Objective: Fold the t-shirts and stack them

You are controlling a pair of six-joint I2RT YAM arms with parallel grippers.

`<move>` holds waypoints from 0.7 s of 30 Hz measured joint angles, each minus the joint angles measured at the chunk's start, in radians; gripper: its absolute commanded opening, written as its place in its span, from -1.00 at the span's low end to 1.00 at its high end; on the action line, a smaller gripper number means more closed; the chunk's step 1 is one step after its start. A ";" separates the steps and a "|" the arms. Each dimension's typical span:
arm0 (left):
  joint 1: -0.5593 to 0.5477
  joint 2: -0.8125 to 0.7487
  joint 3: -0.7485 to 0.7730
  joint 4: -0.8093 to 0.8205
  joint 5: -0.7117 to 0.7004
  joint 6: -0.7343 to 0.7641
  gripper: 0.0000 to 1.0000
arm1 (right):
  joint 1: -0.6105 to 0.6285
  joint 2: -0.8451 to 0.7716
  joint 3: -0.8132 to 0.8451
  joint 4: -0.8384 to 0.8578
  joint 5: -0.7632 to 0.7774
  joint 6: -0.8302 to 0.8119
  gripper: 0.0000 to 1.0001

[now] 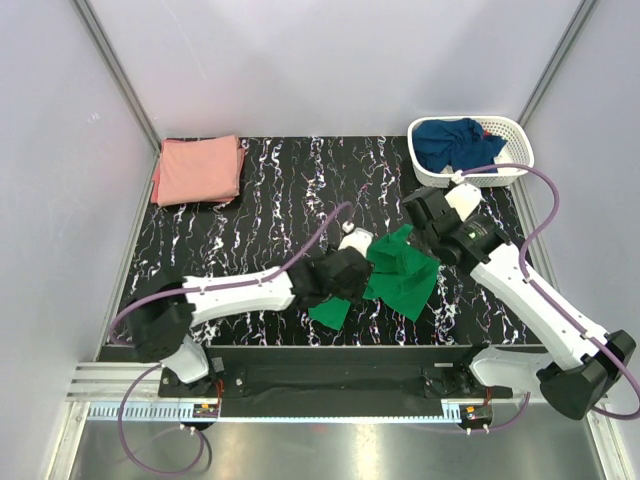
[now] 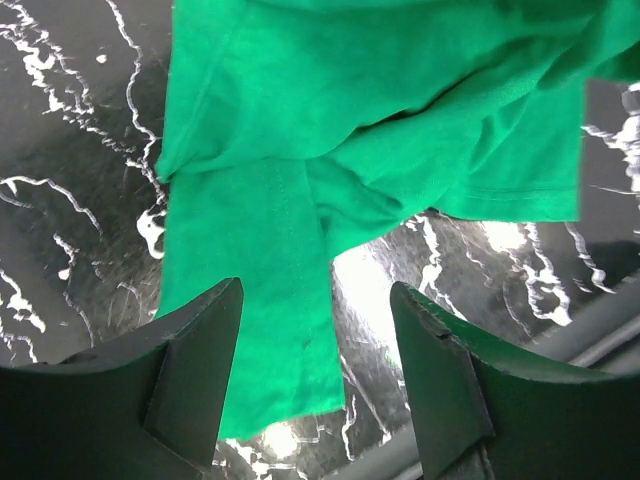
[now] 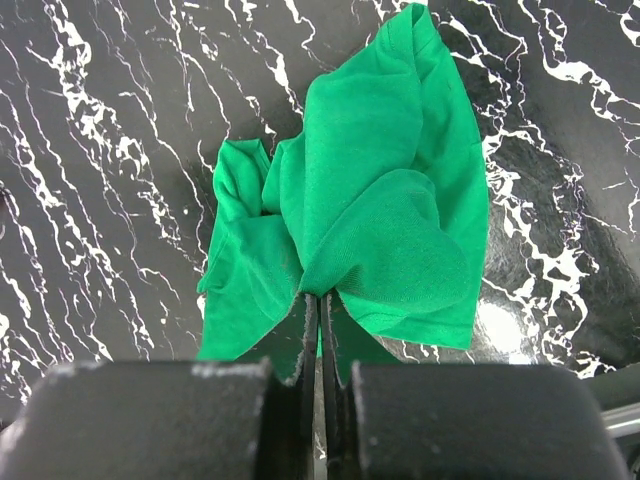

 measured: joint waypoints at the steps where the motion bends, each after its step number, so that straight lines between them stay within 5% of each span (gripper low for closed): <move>1: -0.010 0.031 0.024 -0.019 -0.023 0.003 0.30 | -0.005 -0.010 -0.007 0.003 0.000 -0.003 -1.00; 18: -0.016 0.329 0.201 -0.167 -0.210 -0.033 0.14 | -0.042 -0.034 -0.087 0.074 -0.056 -0.026 -1.00; 21: -0.016 0.329 0.201 -0.146 -0.210 -0.035 -0.14 | -0.047 -0.035 -0.098 0.089 -0.072 -0.026 -1.00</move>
